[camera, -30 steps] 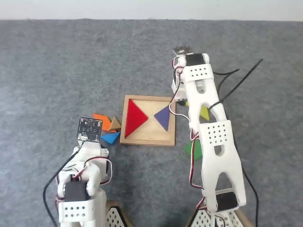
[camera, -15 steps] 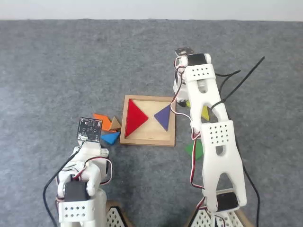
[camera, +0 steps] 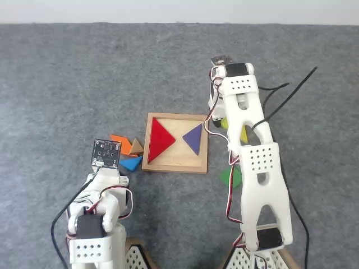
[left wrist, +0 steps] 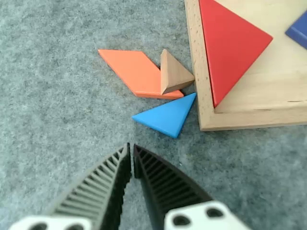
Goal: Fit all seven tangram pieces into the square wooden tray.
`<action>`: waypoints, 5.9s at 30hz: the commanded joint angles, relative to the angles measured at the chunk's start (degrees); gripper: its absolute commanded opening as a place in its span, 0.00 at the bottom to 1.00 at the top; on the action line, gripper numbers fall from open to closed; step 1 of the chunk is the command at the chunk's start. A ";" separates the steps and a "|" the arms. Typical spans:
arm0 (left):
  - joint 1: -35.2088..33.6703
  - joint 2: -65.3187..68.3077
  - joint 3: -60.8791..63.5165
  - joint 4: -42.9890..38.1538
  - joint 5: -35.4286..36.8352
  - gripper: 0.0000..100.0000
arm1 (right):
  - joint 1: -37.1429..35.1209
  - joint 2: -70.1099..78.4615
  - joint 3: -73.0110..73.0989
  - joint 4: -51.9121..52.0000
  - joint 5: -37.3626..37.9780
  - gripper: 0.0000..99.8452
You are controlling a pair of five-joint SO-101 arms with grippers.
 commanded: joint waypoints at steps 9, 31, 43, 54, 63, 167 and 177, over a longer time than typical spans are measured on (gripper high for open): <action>-0.09 -1.05 -0.48 0.26 0.44 0.01 | -0.66 -5.85 -4.48 2.15 0.53 0.19; -0.09 -1.05 -0.48 0.26 0.44 0.01 | -23.60 -11.47 -4.75 1.80 15.91 0.19; -0.09 -1.05 -0.48 0.26 0.44 0.01 | -25.19 -8.92 -4.92 -4.70 31.38 0.19; -0.09 -1.05 -0.48 0.26 0.44 0.01 | -25.01 -1.36 -4.92 -6.81 36.13 0.19; -0.09 -1.05 -0.48 0.26 0.44 0.01 | -22.55 -0.84 -4.75 -2.77 42.20 0.19; -0.09 -1.05 -0.48 0.26 0.44 0.01 | -25.98 -5.93 3.25 2.07 48.35 0.17; -0.09 -1.05 -0.48 0.26 0.44 0.01 | -26.59 -6.02 2.99 2.15 44.04 0.16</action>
